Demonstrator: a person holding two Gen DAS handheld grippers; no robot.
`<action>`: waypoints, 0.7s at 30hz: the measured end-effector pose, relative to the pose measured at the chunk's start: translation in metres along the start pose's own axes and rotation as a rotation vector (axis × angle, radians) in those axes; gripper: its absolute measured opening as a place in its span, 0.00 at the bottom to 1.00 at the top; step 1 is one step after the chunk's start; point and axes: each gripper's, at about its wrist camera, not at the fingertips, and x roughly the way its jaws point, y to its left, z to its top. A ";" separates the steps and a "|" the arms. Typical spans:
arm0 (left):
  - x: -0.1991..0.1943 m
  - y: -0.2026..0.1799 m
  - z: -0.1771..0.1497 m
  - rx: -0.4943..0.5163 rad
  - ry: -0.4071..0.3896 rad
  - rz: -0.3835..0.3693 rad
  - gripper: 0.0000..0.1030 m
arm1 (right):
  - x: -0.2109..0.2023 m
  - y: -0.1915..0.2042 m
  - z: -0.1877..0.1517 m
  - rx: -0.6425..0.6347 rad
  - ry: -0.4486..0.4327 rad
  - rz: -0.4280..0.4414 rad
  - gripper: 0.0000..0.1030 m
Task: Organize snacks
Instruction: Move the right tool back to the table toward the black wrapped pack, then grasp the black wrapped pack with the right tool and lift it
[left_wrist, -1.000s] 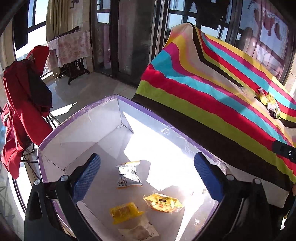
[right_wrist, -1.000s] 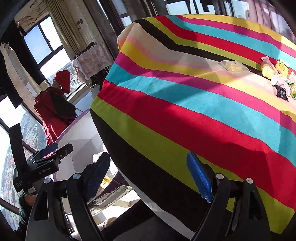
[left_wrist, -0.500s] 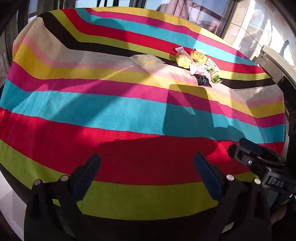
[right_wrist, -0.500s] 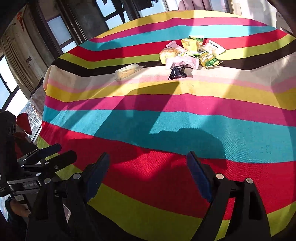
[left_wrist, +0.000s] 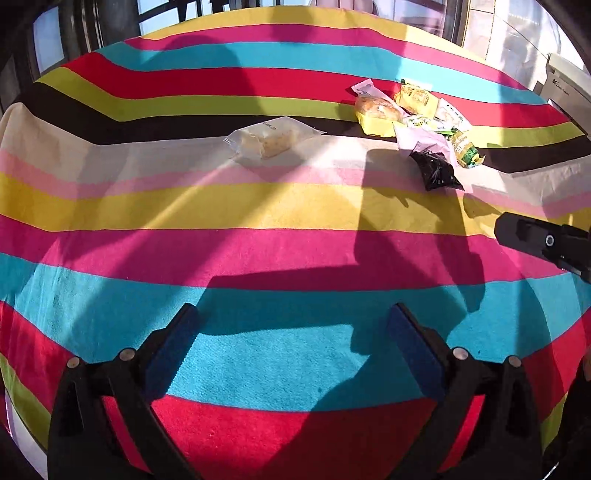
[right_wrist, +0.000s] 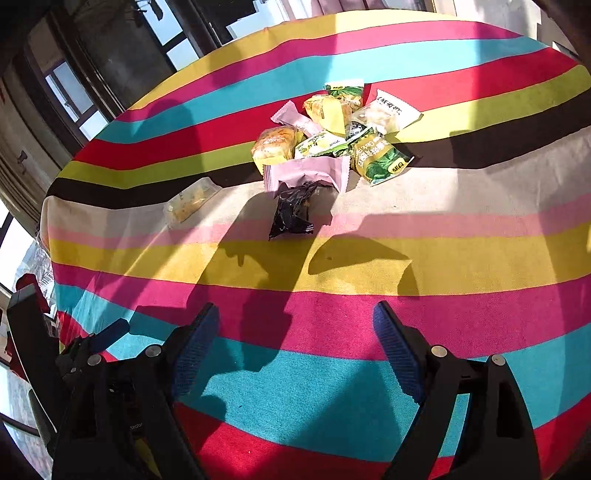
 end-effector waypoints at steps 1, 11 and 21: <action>0.000 0.000 -0.001 0.002 -0.001 0.000 0.99 | 0.007 0.001 0.007 -0.002 -0.009 -0.015 0.80; -0.008 0.002 -0.013 0.004 -0.005 -0.004 0.99 | 0.061 0.020 0.046 -0.103 -0.017 -0.172 0.72; -0.024 0.004 -0.039 0.064 -0.024 -0.038 0.99 | 0.013 0.004 0.015 -0.186 -0.086 -0.084 0.14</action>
